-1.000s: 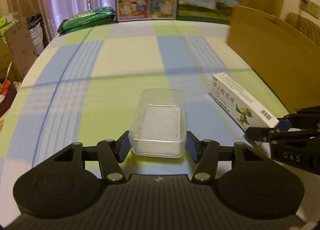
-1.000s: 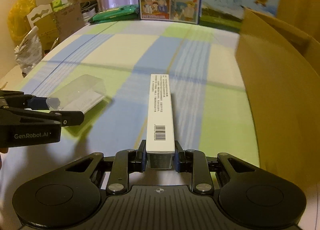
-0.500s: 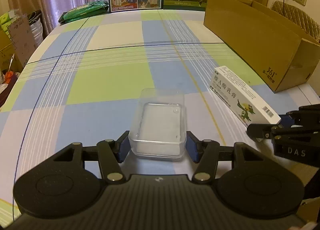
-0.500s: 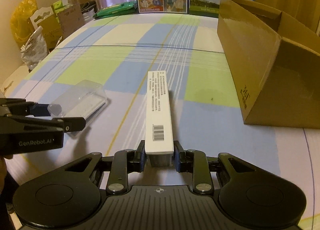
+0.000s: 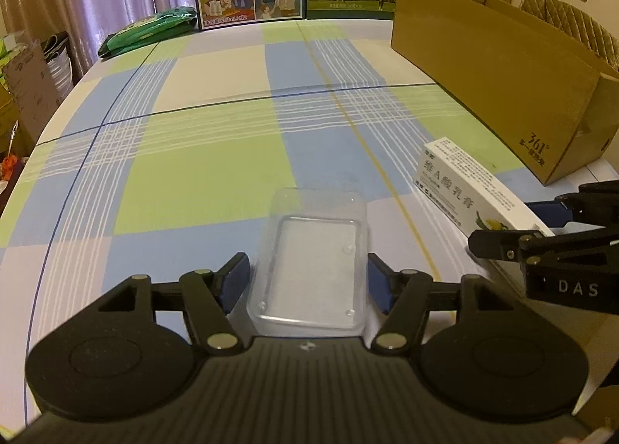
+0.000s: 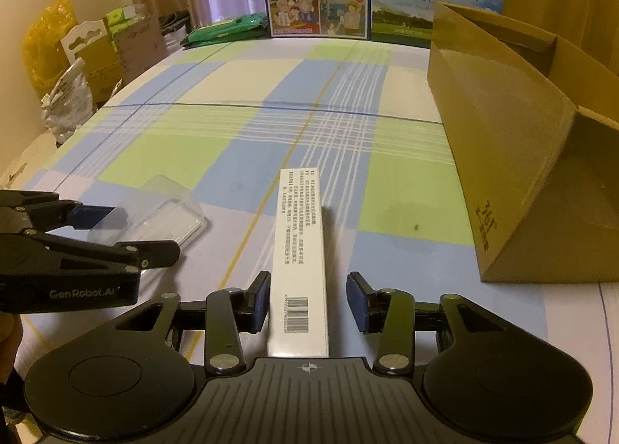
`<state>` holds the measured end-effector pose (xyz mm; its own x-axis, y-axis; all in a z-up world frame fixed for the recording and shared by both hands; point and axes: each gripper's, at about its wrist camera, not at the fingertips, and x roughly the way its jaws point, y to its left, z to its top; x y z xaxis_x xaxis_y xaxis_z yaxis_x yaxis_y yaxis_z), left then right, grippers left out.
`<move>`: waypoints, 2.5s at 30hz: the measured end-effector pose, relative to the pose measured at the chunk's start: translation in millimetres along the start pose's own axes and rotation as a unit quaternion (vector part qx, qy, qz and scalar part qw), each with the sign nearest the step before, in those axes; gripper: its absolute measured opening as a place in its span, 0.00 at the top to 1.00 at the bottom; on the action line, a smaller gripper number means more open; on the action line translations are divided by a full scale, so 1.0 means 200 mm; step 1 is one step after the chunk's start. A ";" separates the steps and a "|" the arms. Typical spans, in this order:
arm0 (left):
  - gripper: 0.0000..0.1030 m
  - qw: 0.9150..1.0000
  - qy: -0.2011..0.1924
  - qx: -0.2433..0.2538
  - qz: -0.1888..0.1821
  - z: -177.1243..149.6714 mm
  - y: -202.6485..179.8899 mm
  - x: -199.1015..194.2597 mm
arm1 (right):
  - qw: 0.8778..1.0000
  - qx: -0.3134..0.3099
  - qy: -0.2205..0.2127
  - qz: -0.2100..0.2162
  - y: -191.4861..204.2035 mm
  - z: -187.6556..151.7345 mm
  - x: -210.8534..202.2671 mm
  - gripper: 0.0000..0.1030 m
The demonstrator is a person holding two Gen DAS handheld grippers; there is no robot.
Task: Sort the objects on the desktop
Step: 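Lift and carry the ointment box and clear container toward the cardboard box with both grippers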
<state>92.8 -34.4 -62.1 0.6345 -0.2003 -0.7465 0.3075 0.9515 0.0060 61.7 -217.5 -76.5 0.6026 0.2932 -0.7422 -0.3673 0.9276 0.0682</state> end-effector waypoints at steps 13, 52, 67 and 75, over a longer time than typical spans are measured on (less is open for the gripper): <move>0.49 1.000 0.004 -0.007 -0.002 0.03 0.01 0.03 | 1.000 -0.028 0.010 -0.010 0.05 0.04 0.07 0.77; 0.50 1.000 -0.012 -0.004 -0.022 -0.01 -0.23 -0.33 | 0.999 0.017 -0.046 -0.018 -0.05 -0.02 -0.39 0.77; 0.50 0.999 -0.022 0.001 -0.045 0.05 -0.32 -0.39 | 0.997 0.034 -0.073 -0.022 -0.12 0.01 -0.53 0.77; 0.50 0.997 -0.044 0.001 -0.064 0.16 -0.39 -0.44 | 0.994 0.053 -0.094 -0.030 -0.21 0.06 -0.65 0.77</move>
<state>35.1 -98.4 24.3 0.6498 -0.3397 -0.6800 0.3907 0.9166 -0.0845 7.7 -292.4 25.6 0.7463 0.2655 -0.6103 -0.2562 0.9609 0.1048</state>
